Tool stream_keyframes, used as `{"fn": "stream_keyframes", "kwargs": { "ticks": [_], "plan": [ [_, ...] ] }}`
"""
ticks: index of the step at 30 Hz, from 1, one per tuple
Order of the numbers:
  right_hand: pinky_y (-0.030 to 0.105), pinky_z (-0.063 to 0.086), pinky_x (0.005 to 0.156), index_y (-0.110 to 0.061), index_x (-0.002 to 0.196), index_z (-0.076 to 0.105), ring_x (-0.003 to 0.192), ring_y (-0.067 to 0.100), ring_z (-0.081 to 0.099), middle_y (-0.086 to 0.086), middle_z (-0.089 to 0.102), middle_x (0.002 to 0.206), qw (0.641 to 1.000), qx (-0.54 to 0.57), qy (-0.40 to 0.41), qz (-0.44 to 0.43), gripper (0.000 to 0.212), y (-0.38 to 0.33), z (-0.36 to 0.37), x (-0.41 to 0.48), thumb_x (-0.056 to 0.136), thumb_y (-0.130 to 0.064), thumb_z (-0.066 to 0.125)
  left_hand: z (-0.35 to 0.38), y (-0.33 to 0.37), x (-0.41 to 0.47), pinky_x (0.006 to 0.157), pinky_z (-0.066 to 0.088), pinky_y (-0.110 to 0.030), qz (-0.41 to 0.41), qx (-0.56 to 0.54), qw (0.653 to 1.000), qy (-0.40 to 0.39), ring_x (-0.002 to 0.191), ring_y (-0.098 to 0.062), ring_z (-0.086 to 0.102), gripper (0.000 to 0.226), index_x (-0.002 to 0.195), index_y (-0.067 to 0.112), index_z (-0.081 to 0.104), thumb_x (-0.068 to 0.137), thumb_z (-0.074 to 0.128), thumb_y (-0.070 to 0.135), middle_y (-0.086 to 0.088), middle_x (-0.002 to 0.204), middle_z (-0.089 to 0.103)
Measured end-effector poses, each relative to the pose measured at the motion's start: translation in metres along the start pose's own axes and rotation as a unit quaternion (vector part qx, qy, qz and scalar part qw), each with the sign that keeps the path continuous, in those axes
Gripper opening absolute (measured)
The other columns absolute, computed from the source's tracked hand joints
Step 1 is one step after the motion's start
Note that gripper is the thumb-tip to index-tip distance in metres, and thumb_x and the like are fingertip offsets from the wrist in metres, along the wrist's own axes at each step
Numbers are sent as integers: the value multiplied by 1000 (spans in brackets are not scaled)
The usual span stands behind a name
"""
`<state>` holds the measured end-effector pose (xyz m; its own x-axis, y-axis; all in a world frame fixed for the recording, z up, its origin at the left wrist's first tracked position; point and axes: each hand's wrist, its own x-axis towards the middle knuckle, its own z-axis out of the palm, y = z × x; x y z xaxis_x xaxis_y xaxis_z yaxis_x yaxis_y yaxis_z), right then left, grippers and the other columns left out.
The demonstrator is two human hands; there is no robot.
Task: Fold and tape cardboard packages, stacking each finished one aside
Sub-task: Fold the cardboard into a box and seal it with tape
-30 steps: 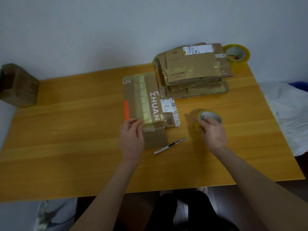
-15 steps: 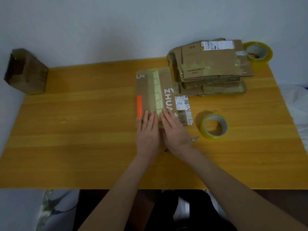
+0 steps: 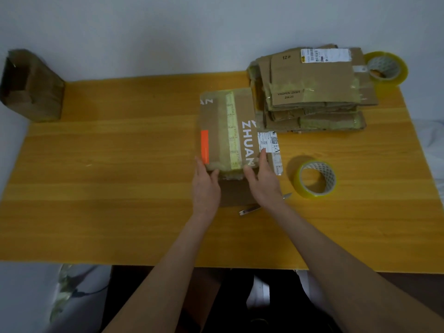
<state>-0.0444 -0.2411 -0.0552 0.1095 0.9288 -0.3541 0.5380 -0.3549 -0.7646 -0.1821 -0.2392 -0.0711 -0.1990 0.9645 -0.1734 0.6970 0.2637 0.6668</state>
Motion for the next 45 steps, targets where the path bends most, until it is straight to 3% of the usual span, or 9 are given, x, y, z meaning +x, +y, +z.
{"fn": "stream_keyframes", "kwargs": {
  "ticks": [4,9,12,19,25,29,34,39,45],
  "plan": [
    [31,42,77,-14,153,20,109,29,58,14,64,111,996,-42,-71,-23,58,18,-30,9,103,-43,28,-15,-19,9,62,35,-24,13,44,999,-24,91,-32,60,57,150,4,20,100,45,19,-19,111,64],
    [41,52,85,-20,144,41,101,25,59,8,58,120,975,-117,42,-184,49,39,-50,18,97,-9,50,-32,-34,7,87,48,-24,203,-6,977,64,100,-19,58,46,139,4,46,94,53,3,-16,122,58],
    [38,56,80,-27,140,48,93,22,60,5,60,113,945,-181,-2,-271,56,38,-57,27,91,-3,59,-42,-45,22,79,44,-20,294,34,954,51,92,-18,55,50,135,10,53,88,53,-8,-15,108,56],
    [34,56,79,-20,128,61,83,23,66,8,71,101,920,-227,-10,-318,44,28,-56,34,85,-13,70,-46,-50,41,55,54,-34,327,127,936,-5,63,-27,62,46,120,6,65,75,73,5,-11,80,66],
    [30,53,59,-12,117,67,68,25,68,10,72,84,922,-251,40,-294,39,24,-40,34,81,-26,75,-39,-40,38,58,49,-33,269,140,953,3,72,-31,65,43,117,4,62,78,76,13,-12,86,68],
    [25,37,54,-18,115,56,68,18,57,1,66,92,914,-327,46,-235,44,10,-34,31,83,-48,66,-36,-20,32,67,42,-29,185,162,969,-7,87,-27,63,73,138,11,44,79,73,41,-9,103,66],
    [31,45,61,-22,116,38,80,23,63,-3,62,99,919,-374,57,-115,71,-8,-21,32,71,-73,62,-28,0,33,57,39,-28,82,307,948,-15,75,-19,58,100,147,20,21,71,56,74,-3,97,64],
    [27,37,59,-22,112,42,83,17,62,-3,63,104,926,-345,51,-146,50,0,-24,28,83,-56,63,-27,-5,34,55,40,-27,94,299,949,-19,68,-15,53,91,148,21,23,76,57,67,1,87,60],
    [29,45,63,-20,119,47,94,21,63,0,64,115,933,-319,43,-159,27,11,-29,24,95,-23,58,-33,-25,34,66,37,-28,157,164,973,-46,74,-21,55,72,150,20,25,89,64,26,-10,89,65]
  ]
}}
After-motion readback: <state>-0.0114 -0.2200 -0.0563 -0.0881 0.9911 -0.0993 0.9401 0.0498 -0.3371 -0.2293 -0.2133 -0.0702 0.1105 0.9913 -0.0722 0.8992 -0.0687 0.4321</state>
